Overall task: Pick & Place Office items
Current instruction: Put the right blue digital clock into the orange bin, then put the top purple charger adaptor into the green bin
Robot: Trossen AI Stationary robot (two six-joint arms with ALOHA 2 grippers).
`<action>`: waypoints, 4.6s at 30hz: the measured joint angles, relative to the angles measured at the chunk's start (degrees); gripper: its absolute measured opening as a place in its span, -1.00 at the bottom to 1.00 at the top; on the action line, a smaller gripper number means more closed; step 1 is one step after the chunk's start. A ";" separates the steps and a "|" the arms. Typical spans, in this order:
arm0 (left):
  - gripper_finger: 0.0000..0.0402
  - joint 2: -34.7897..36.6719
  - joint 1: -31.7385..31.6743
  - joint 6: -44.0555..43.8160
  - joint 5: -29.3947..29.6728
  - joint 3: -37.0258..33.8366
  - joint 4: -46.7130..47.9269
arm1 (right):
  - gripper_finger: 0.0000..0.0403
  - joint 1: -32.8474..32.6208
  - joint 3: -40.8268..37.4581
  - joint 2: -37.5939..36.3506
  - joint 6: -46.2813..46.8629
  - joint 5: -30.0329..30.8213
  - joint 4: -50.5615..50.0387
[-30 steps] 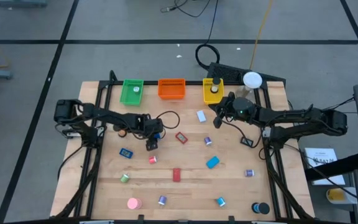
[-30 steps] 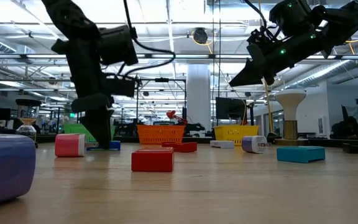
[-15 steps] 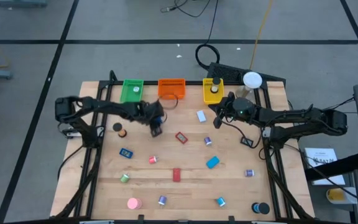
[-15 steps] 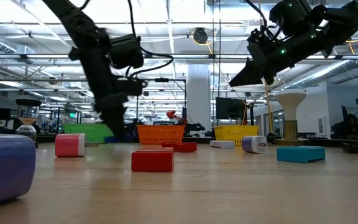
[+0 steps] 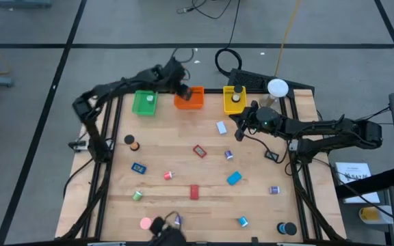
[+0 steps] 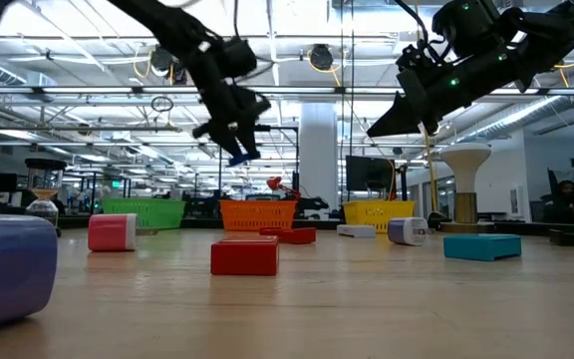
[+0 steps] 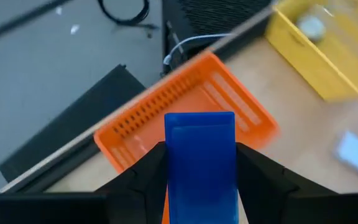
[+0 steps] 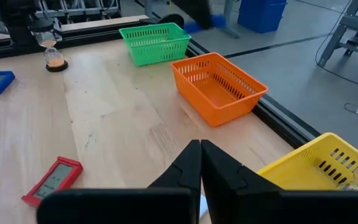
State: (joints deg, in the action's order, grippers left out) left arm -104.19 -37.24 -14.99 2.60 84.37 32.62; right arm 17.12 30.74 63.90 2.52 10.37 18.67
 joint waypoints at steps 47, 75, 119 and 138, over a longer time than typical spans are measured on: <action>-0.08 -20.88 -3.01 -24.34 3.02 11.59 7.41 | -1.00 0.00 0.00 0.00 -0.43 -0.14 -0.19; -0.75 5.23 2.37 9.36 1.11 -2.70 -0.73 | -0.99 0.02 0.00 0.00 -1.73 0.00 0.03; -0.82 31.77 18.64 18.43 -11.62 -66.94 -79.23 | -0.28 -32.29 9.92 6.69 33.20 18.58 -33.63; -0.82 31.77 22.31 18.32 -9.53 -66.94 -79.22 | 0.51 -36.11 9.90 26.02 50.58 25.95 -27.47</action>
State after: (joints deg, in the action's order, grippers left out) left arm -72.42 -14.93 3.33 -6.92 17.43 -46.60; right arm -18.98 40.64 89.91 53.10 36.32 -8.80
